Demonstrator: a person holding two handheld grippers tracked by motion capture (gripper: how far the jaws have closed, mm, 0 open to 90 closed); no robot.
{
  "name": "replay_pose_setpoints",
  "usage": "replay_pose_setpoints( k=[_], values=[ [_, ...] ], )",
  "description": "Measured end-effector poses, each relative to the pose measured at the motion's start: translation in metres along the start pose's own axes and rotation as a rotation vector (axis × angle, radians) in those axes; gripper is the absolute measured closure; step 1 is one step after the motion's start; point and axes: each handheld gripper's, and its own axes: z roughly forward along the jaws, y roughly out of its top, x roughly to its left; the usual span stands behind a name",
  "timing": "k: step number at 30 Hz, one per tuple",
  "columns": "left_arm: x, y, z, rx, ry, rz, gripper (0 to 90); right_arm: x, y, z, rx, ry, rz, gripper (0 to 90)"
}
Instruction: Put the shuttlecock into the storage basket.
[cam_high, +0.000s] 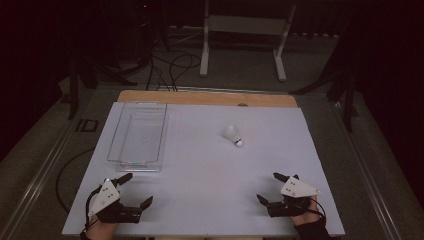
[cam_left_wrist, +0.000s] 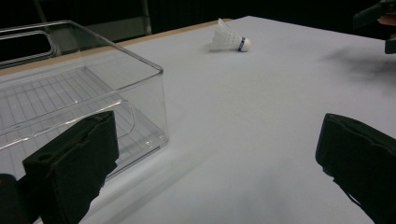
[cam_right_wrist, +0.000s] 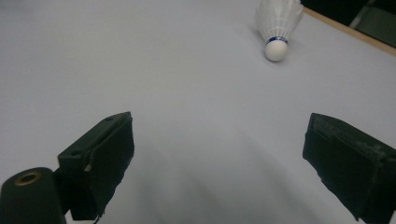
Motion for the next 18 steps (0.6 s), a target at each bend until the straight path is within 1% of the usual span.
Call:
replay_pose_setpoints(
  k=[2,4,5,7,10,13,14,16,17,18],
  values=[
    [0.0000,0.0000,0.0001,-0.002,-0.003,0.001,0.2,0.0009,0.0010,-0.0021,-0.013,-0.024,0.005,9.1],
    [0.0002,-0.0005,-0.0002,0.002,-0.004,-0.001,0.2,0.0009,0.0033,-0.0050,-0.015,-0.027,0.018,9.0],
    [0.0004,-0.0006,-0.0003,0.000,-0.005,-0.002,0.2,0.0006,0.0044,-0.0061,-0.021,-0.022,0.024,9.0],
    [0.0004,-0.0007,-0.0011,-0.002,-0.005,-0.003,0.2,0.0009,0.0044,-0.0060,-0.016,-0.013,0.030,9.0],
    [-0.0003,-0.0004,-0.0011,-0.003,-0.010,0.004,0.2,0.0019,0.0044,-0.0047,-0.016,-0.001,0.025,9.0],
    [-0.0006,-0.0005,-0.0008,0.001,-0.012,0.007,0.2,0.0018,0.0052,-0.0048,-0.035,-0.027,0.010,9.0],
    [-0.0006,-0.0005,-0.0008,0.001,-0.012,0.006,0.2,0.0013,0.0052,-0.0047,-0.038,-0.017,0.020,9.0],
    [-0.0006,-0.0005,-0.0007,0.001,-0.011,0.004,0.2,0.0007,0.0048,-0.0042,-0.030,-0.015,0.023,9.1],
    [-0.0004,-0.0006,-0.0007,0.001,-0.013,0.003,0.2,0.0002,0.0032,-0.0017,-0.008,0.003,0.034,9.1],
    [-0.0004,-0.0007,-0.0006,0.004,-0.012,0.005,0.2,0.0002,0.0031,-0.0013,-0.009,0.005,0.034,9.1]
  ],
)
